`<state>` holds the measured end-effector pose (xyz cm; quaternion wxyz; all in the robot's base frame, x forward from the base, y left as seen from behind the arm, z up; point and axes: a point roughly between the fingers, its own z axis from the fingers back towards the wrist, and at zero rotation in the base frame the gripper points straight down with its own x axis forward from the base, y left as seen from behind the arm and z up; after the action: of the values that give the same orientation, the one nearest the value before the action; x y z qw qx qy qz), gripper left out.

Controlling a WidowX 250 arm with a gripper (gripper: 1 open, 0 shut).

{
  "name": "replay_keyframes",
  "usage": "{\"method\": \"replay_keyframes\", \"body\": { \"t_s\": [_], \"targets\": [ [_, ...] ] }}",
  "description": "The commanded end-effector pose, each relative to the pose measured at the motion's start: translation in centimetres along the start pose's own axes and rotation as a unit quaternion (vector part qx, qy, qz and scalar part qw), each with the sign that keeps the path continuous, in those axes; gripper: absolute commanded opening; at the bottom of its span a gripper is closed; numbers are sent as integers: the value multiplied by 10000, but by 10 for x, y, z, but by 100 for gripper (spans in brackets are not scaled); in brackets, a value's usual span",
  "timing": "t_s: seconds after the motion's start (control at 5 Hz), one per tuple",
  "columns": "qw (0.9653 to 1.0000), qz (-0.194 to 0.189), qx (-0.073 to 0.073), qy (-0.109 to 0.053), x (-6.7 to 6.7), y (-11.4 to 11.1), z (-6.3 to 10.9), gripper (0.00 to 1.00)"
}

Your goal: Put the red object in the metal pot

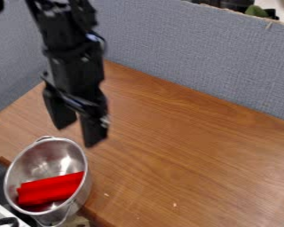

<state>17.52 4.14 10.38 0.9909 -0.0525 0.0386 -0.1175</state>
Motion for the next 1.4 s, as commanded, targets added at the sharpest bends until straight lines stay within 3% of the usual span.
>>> {"method": "replay_keyframes", "body": {
  "t_s": [0.0,0.2,0.4,0.6,0.8,1.0,1.2],
  "targets": [
    [9917,-1235,349,-20,5,47,22,100],
    [9991,-246,312,-170,-12,32,40,100],
    [9996,129,187,-191,-9,9,36,100],
    [9998,-195,-5,-33,3,13,39,100],
    [9994,-342,-63,-7,9,8,42,100],
    [9996,-283,59,14,-7,24,43,100],
    [9982,-577,136,-73,-16,40,44,100]
  ]
}}
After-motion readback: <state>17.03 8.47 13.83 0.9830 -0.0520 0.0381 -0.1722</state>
